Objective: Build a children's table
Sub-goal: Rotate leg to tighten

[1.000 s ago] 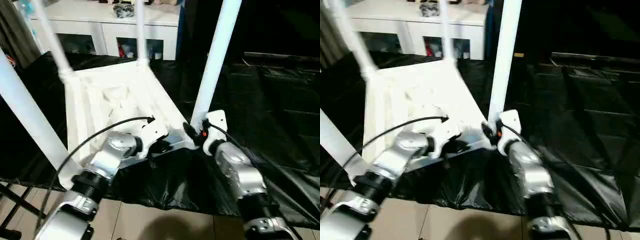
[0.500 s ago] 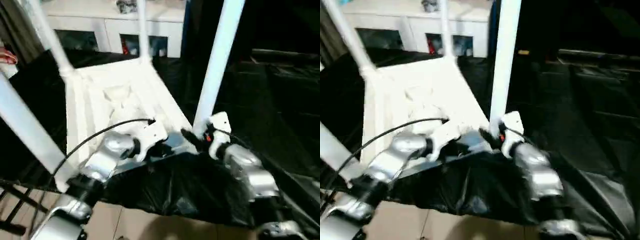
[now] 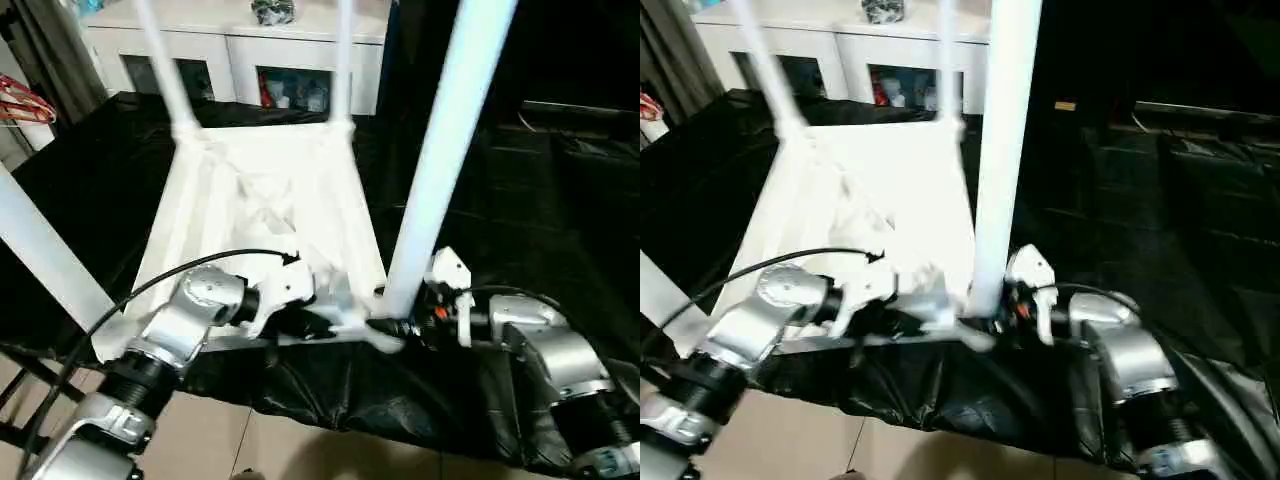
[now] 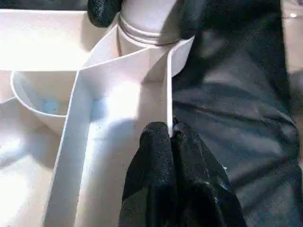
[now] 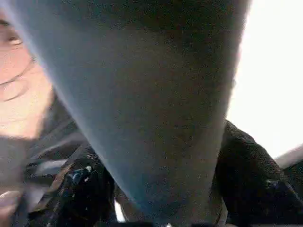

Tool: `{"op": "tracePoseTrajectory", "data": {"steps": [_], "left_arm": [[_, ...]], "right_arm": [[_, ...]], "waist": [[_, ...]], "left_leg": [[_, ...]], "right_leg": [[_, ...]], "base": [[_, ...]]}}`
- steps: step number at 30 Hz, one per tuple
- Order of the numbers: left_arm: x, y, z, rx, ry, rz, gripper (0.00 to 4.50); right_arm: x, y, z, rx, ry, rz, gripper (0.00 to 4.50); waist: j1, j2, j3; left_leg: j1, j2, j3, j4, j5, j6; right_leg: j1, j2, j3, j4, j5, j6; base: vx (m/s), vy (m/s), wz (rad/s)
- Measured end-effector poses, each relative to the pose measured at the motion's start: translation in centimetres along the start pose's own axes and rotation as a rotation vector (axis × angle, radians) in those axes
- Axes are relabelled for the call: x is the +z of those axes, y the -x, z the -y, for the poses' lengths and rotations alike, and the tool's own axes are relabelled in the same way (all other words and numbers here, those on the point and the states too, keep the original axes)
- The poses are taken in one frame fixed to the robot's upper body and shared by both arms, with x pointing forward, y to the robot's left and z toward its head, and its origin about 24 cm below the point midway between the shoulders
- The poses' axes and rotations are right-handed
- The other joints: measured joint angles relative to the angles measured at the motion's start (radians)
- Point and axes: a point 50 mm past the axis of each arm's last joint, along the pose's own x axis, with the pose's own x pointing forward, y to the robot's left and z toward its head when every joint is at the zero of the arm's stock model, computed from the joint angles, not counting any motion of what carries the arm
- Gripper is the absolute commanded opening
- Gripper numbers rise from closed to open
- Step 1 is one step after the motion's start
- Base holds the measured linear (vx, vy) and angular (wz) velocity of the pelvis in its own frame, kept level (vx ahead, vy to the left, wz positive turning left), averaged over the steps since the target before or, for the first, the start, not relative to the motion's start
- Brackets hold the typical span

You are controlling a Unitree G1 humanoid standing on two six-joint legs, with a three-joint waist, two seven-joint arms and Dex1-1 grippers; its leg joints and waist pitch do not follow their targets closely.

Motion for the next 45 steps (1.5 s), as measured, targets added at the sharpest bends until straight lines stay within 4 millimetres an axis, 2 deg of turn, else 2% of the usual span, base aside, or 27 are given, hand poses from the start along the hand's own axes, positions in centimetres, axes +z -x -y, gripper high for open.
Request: {"op": "tracePoseTrajectory", "data": {"steps": [5,20,23,28,30,34,37,42,43,45], "left_arm": [[-0.2,0.3,-0.1,-0.015,0.0,-0.006,0.0],[-0.4,0.3,-0.4,-0.014,0.011,0.004,0.0],[-0.5,0.3,-0.8,0.062,0.037,0.012,0.0],[-0.1,-0.9,-1.4,0.171,0.075,0.037,0.0],[0.1,-1.4,-1.6,0.213,0.09,0.046,0.0],[0.9,-3.2,-2.0,0.347,0.134,0.063,0.0],[1.4,-4.2,-2.2,0.416,0.153,0.072,0.0],[1.8,-4.7,-2.2,0.432,0.146,0.074,0.0],[1.8,-4.7,-2.2,0.431,0.144,0.074,0.0],[1.8,-4.7,-2.2,0.424,0.139,0.073,0.0]], "right_arm": [[0.0,0.0,-0.2,0.029,0.013,-0.015,2.46],[0.0,-0.5,-0.3,0.006,0.019,0.009,2.41],[-0.2,-1.1,0.1,-0.123,0.01,0.067,2.39],[-0.2,-1.6,1.3,-0.353,-0.029,0.135,2.29],[-0.1,-1.9,1.7,-0.434,-0.044,0.158,2.14],[0.2,-3.3,3.0,-0.722,-0.123,0.218,2.08],[0.5,-4.2,3.7,-0.874,-0.167,0.223,2.08],[0.8,-4.4,3.9,-0.922,-0.136,0.233,2.08],[0.7,-4.4,3.8,-0.922,-0.134,0.235,2.4],[0.7,-4.4,3.8,-0.916,-0.141,0.248,2.71]], "waist": [[0.01,0.0,0.0],[0.009,0.0,0.0],[0.007,-0.001,0.0],[-0.023,-0.003,-0.001],[-0.03,-0.003,-0.001],[-0.048,-0.004,-0.002],[-0.053,-0.005,-0.002],[-0.05,-0.005,-0.002],[-0.05,-0.005,-0.002],[-0.05,-0.005,-0.002]], "left_leg": [[0.0,0.0,0.001,0.001,0.0,0.0],[0.001,0.0,0.0,0.001,0.0,-0.001],[0.002,0.0,0.0,0.001,0.001,-0.001],[0.003,0.0,-0.001,0.001,0.001,-0.002],[0.003,0.0,-0.001,0.001,0.001,-0.002],[0.004,0.0,-0.002,0.001,0.001,-0.002],[0.004,0.0,-0.002,0.001,0.001,-0.002],[0.003,0.0,-0.002,0.001,0.001,-0.002],[0.003,0.0,-0.002,0.001,0.001,-0.002],[0.003,0.0,-0.001,0.001,0.001,-0.002]], "right_leg": [[0.0,0.0,0.001,0.002,0.0,0.0],[0.0,0.0,0.001,0.003,0.0,0.0],[0.0,0.0,0.001,0.004,0.001,0.0],[0.0,0.0,0.001,0.003,0.0,0.004],[0.0,0.0,0.001,0.003,0.001,0.004],[0.0,0.0,0.001,0.003,0.001,0.004],[0.0,0.0,0.001,0.002,0.001,0.004],[0.0,0.0,0.001,0.002,0.001,0.004],[0.0,0.0,0.001,0.002,0.002,0.003],[0.0,0.0,0.001,0.001,0.003,0.002]], "base": [[0.0,0.0,0.0],[0.0,0.0,0.0],[0.0,0.0,0.0],[0.0,0.0,0.0],[0.0,0.0,0.0],[0.0,0.0,0.0],[0.0,0.0,0.0],[0.0,0.0,0.0],[0.0,0.0,0.0],[0.0,0.0,0.0]]}}
